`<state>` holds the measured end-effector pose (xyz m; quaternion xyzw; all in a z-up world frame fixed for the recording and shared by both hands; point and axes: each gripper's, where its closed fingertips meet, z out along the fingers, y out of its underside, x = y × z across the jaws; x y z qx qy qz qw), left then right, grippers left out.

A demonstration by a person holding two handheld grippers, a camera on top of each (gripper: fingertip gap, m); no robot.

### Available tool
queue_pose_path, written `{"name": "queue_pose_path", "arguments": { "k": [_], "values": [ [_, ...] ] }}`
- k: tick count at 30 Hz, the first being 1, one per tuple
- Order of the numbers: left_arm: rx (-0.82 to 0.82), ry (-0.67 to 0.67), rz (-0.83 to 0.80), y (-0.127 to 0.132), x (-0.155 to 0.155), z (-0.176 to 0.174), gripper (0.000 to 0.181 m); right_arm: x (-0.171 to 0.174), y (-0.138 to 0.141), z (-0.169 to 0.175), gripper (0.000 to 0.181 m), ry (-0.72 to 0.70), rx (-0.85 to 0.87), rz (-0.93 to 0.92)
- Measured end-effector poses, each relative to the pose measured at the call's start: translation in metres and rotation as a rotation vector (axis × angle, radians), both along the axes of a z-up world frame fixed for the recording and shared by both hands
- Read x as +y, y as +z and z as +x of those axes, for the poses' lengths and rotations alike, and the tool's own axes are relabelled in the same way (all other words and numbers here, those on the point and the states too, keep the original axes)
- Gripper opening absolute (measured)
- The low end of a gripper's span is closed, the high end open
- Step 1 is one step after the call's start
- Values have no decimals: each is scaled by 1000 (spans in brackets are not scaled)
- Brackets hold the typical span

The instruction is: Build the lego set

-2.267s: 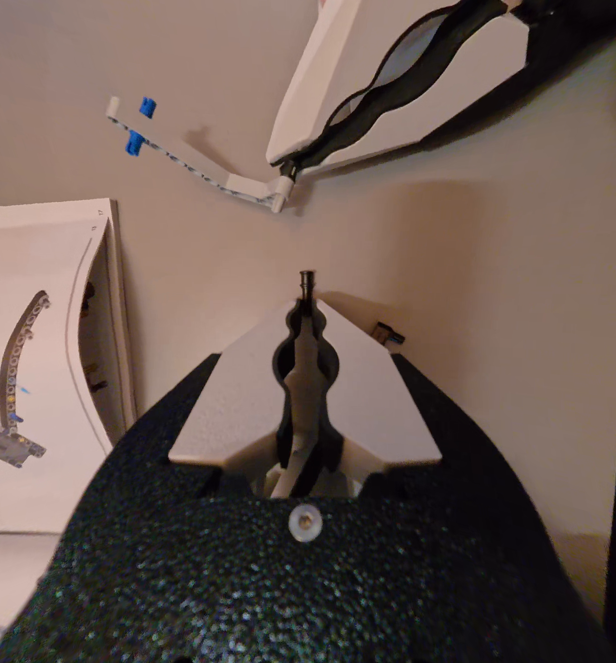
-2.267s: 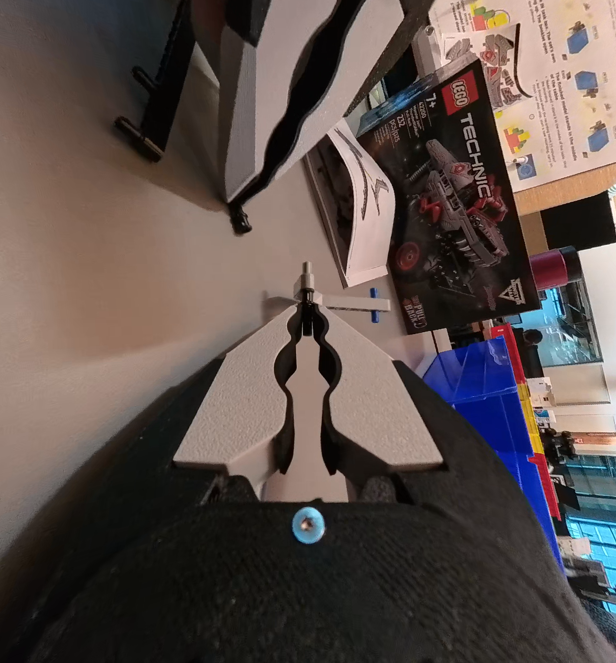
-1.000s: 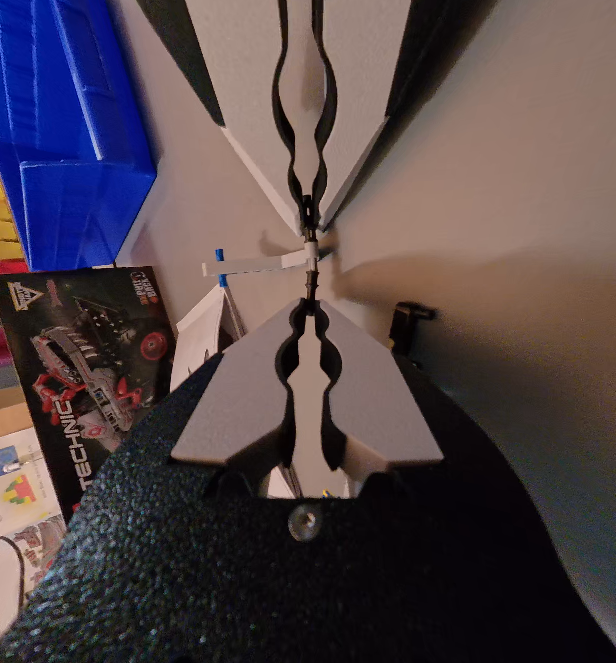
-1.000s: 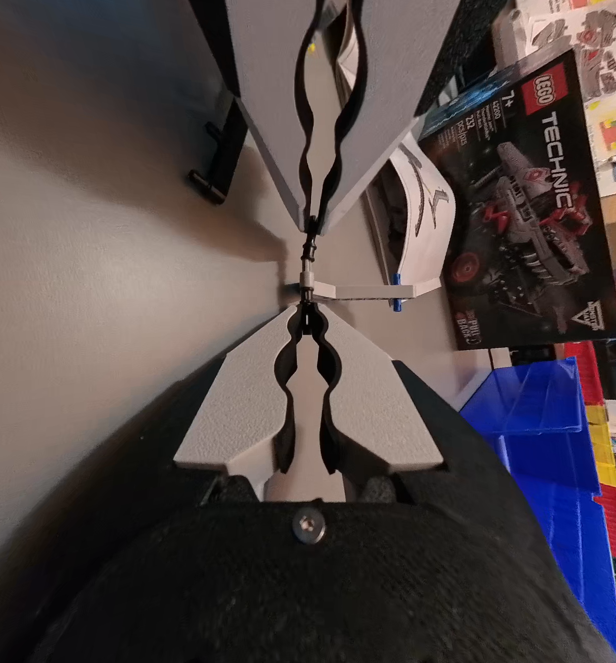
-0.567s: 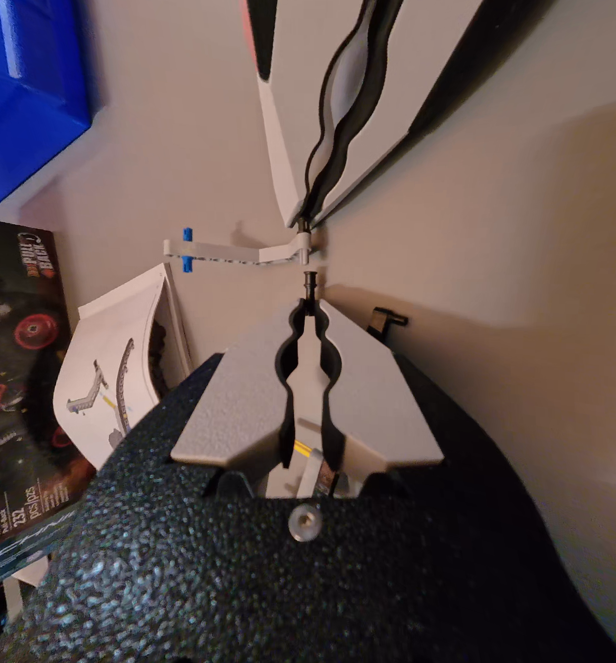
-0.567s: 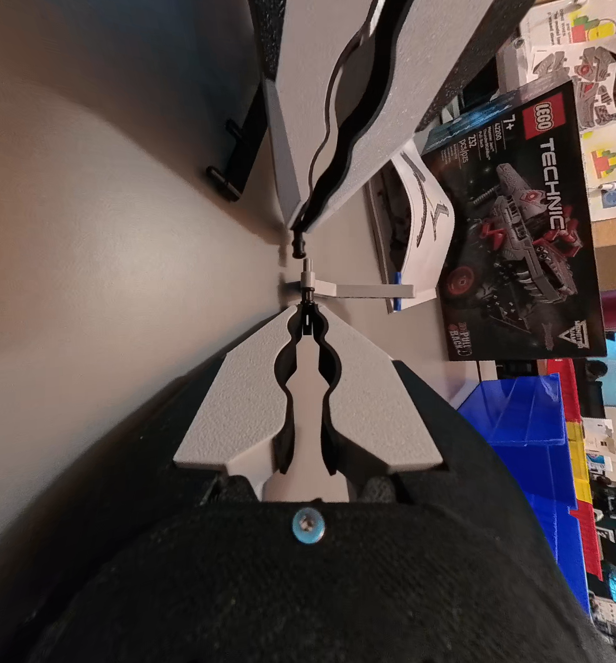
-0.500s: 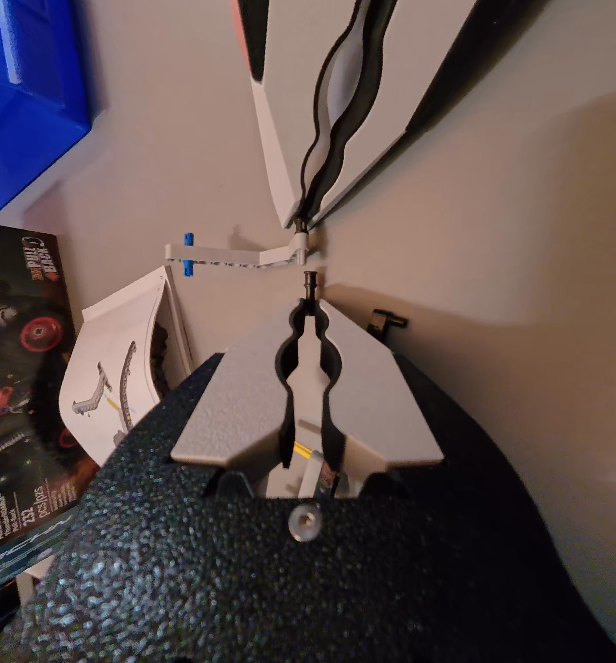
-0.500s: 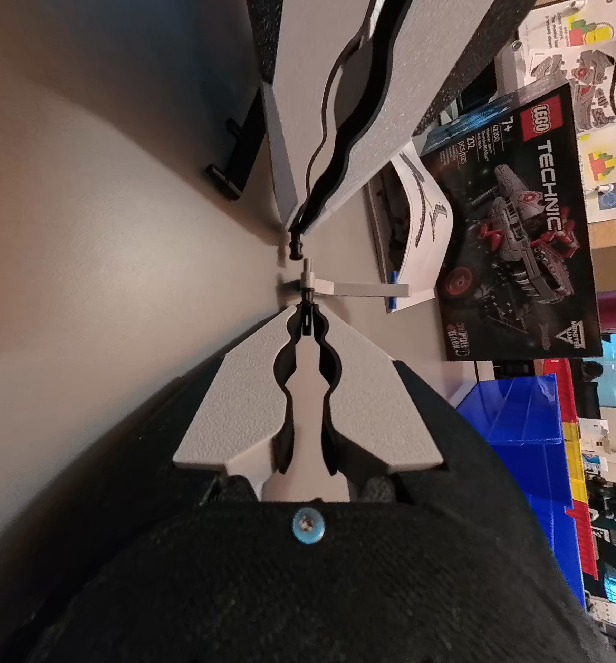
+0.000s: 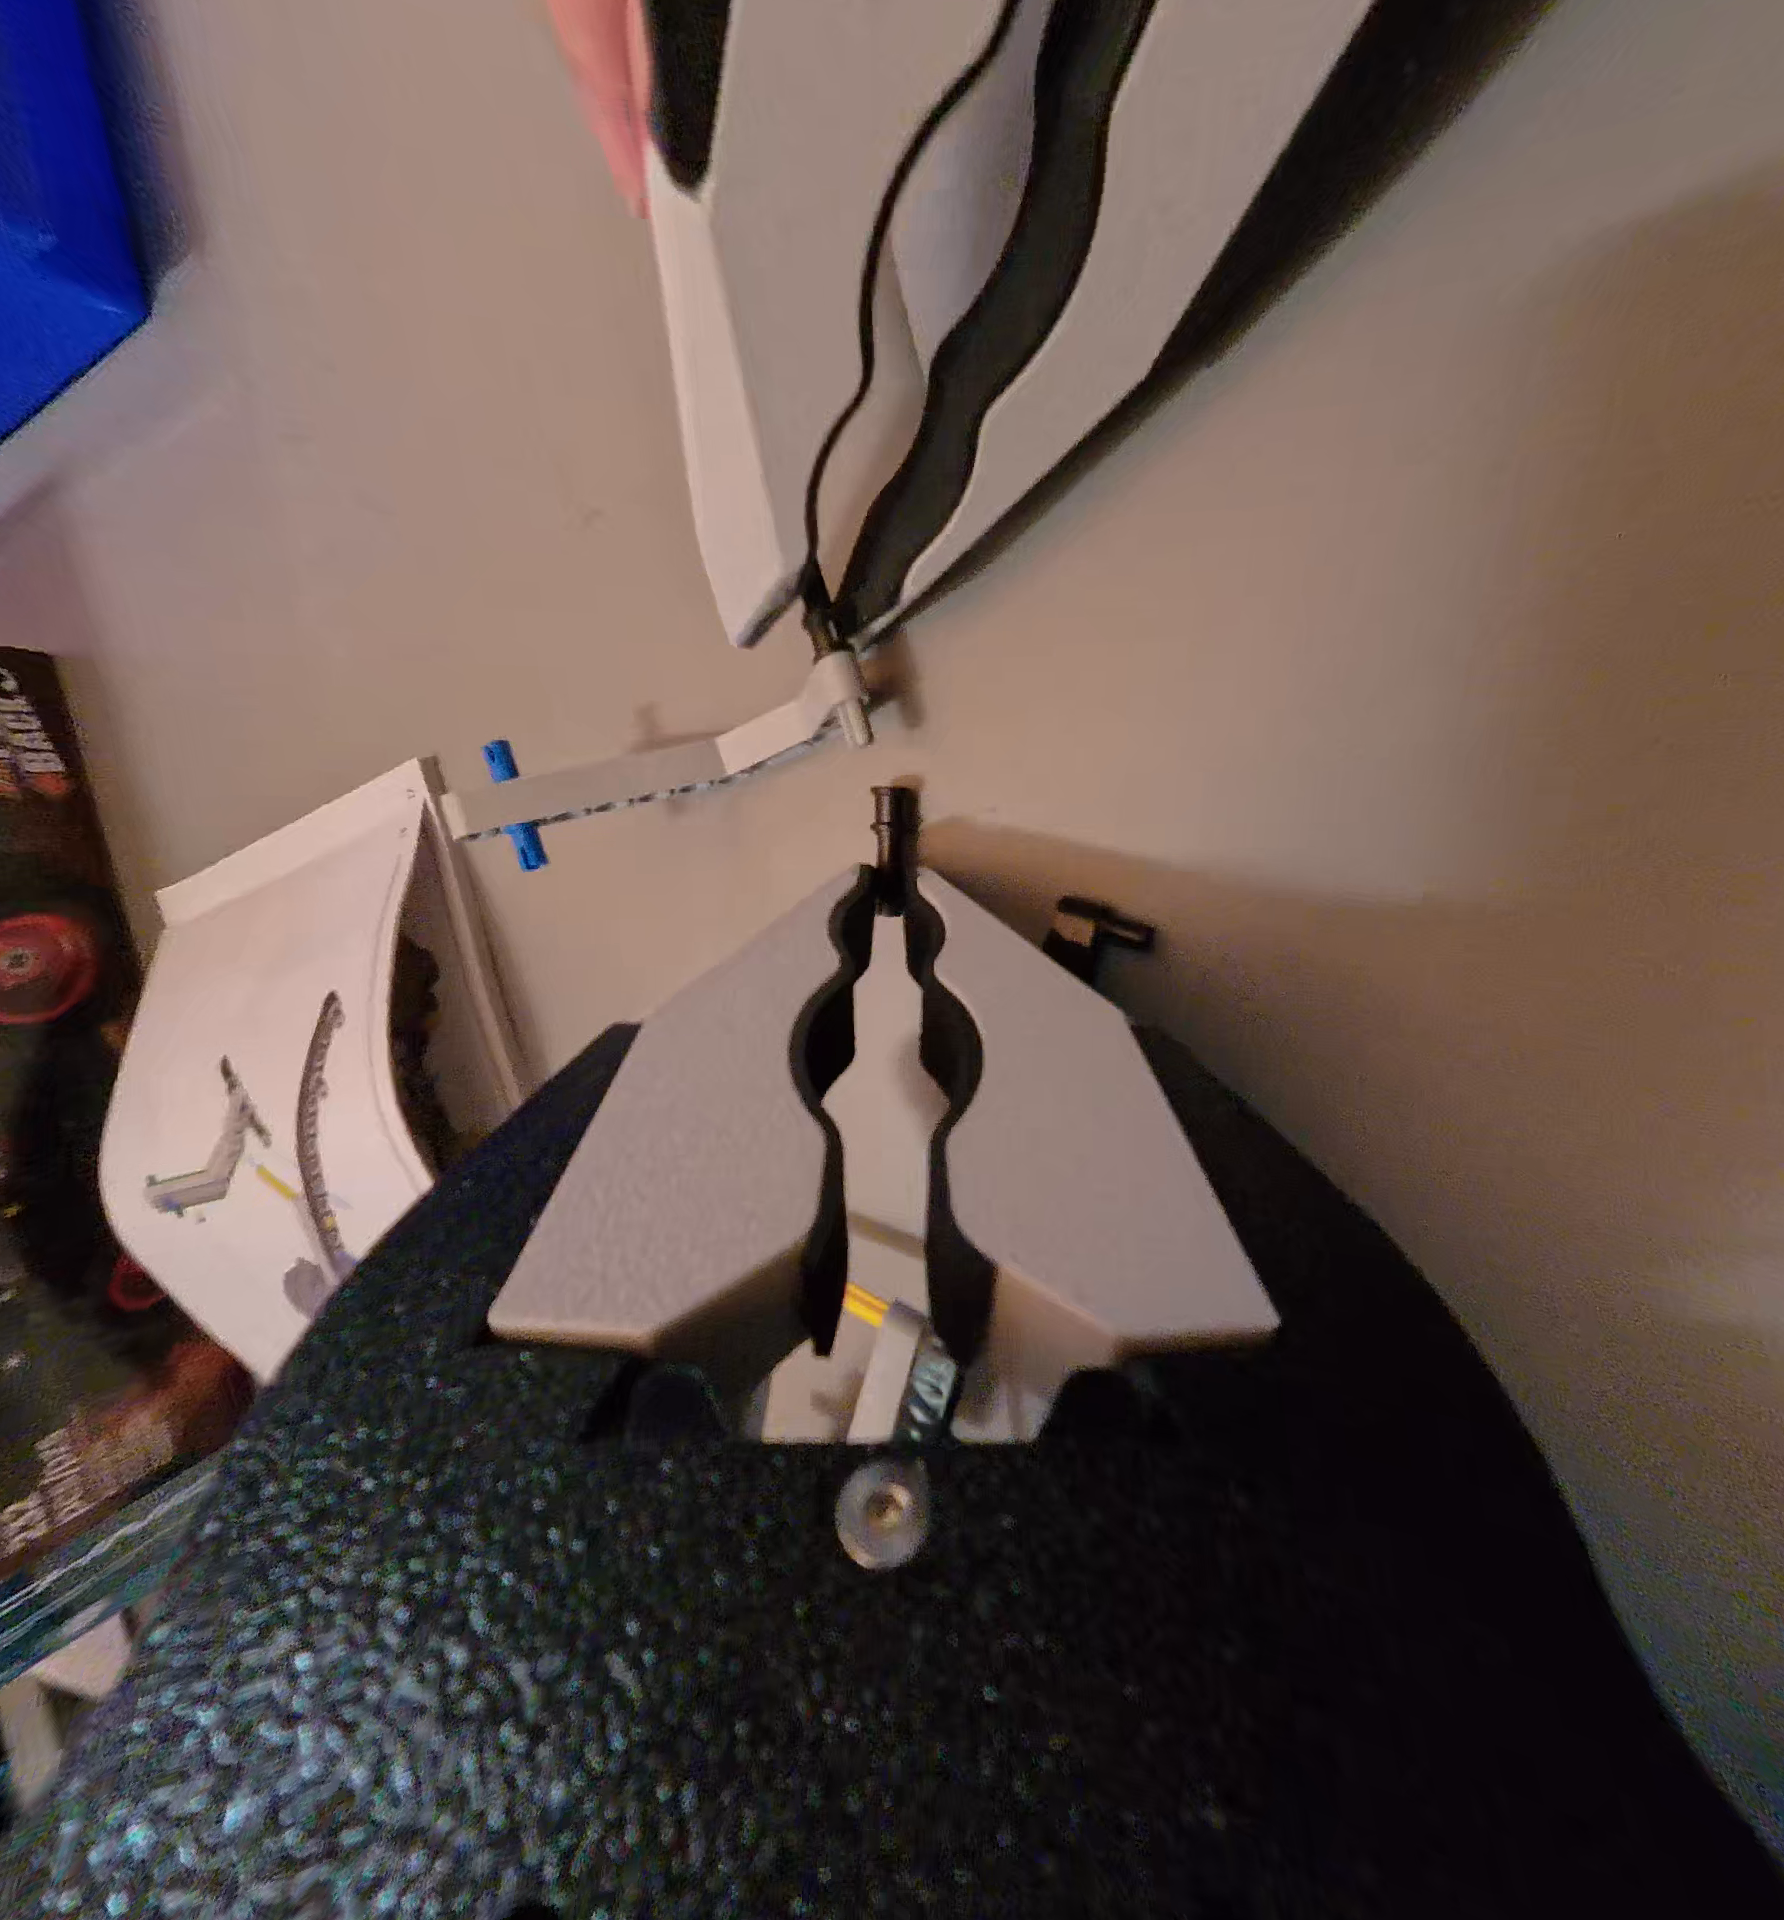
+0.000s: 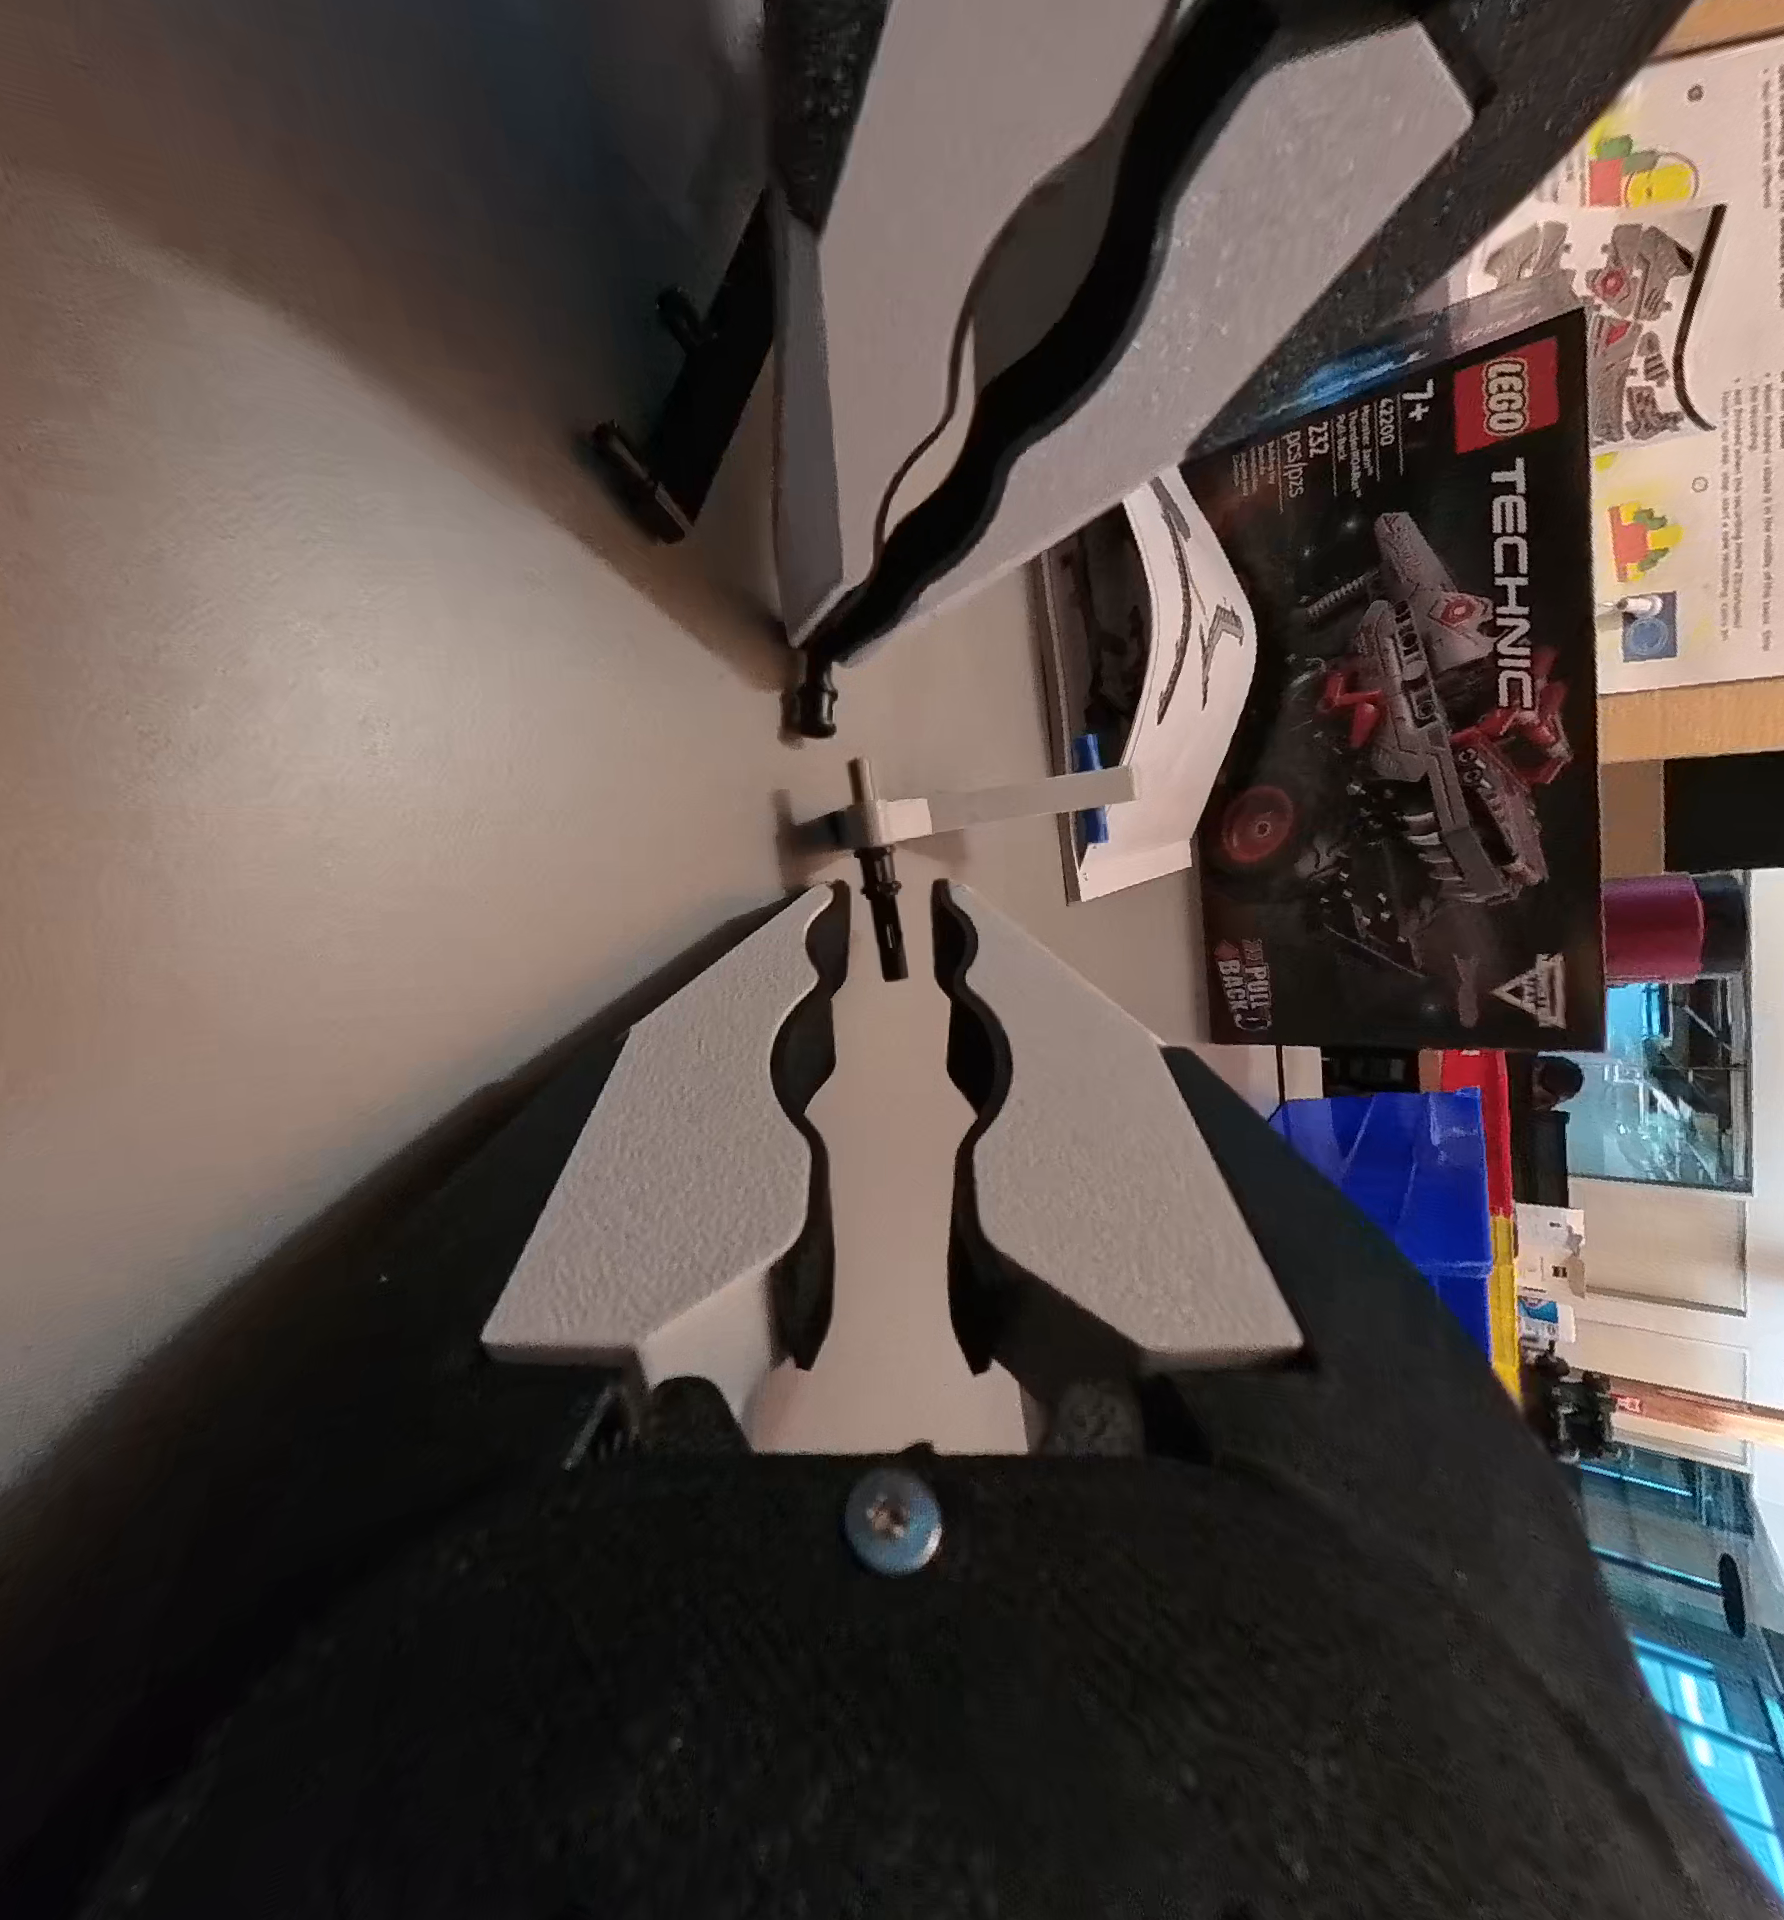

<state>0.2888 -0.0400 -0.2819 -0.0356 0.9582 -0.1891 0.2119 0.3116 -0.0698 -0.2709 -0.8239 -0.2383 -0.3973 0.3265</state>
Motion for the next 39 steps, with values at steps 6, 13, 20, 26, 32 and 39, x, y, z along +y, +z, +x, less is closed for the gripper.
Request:
{"name": "queue_pose_path", "arguments": {
  "k": [6,13,20,26,32,39],
  "values": [
    [66,-8,-77,0,-3,-5,4,10,4,-4,22,45,-45,8],
    [123,4,-136,2,-5,-6,16,15,-3,-6,7,62,-28,-23],
    [152,51,-179,0,-12,-5,6,16,-3,-6,5,63,8,-10],
    [105,77,-179,1,-9,1,2,14,-4,-8,5,56,30,-56],
    [-108,50,-165,22,-7,5,2,7,2,-4,5,29,-8,-102],
    [-246,107,-182,29,-2,7,2,14,8,-1,5,5,-62,-40]
  ]
}}
